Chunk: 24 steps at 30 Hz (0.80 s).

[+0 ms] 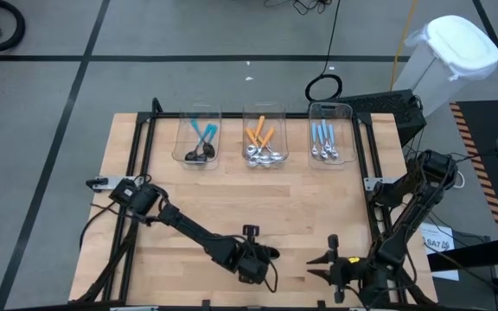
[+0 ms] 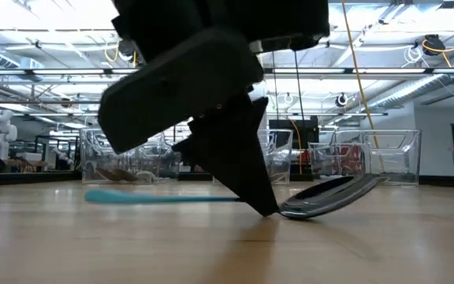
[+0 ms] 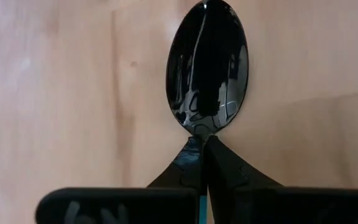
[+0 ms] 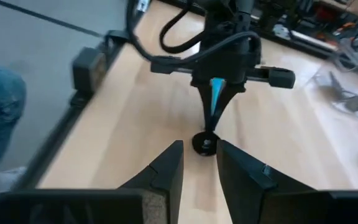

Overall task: Sort silverware by color (type)
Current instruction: Put the blue spoon into the left transparent bin

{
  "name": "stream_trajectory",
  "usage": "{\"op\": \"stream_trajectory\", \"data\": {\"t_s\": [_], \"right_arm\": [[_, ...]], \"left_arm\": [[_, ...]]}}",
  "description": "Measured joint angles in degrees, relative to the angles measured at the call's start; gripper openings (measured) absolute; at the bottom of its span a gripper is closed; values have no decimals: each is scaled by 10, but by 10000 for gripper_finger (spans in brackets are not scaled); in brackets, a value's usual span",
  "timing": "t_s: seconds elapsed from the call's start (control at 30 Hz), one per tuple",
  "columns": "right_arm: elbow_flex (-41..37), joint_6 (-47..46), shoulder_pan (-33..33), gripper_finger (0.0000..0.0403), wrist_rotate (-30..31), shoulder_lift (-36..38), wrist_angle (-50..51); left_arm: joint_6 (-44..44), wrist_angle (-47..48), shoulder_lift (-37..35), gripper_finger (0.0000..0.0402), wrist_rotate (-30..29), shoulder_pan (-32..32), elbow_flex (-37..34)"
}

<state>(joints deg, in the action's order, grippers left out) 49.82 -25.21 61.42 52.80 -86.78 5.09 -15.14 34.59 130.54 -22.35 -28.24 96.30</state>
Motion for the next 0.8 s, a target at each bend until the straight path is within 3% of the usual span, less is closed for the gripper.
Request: {"op": "stream_trajectory", "data": {"t_s": [0.37,0.5,0.63,0.8], "right_arm": [[0,88,-68,91,-4,0,6],[0,38,-100,91,-12,0,34],[0,-7,-138,99,-66,0,57],[0,-18,-162,122,-77,0,58]], "left_arm": [[50,122,1,5,-8,21,63],[59,147,0,5,-18,25,74],[61,180,0,5,-27,26,91],[67,213,0,5,-33,26,121]]}}
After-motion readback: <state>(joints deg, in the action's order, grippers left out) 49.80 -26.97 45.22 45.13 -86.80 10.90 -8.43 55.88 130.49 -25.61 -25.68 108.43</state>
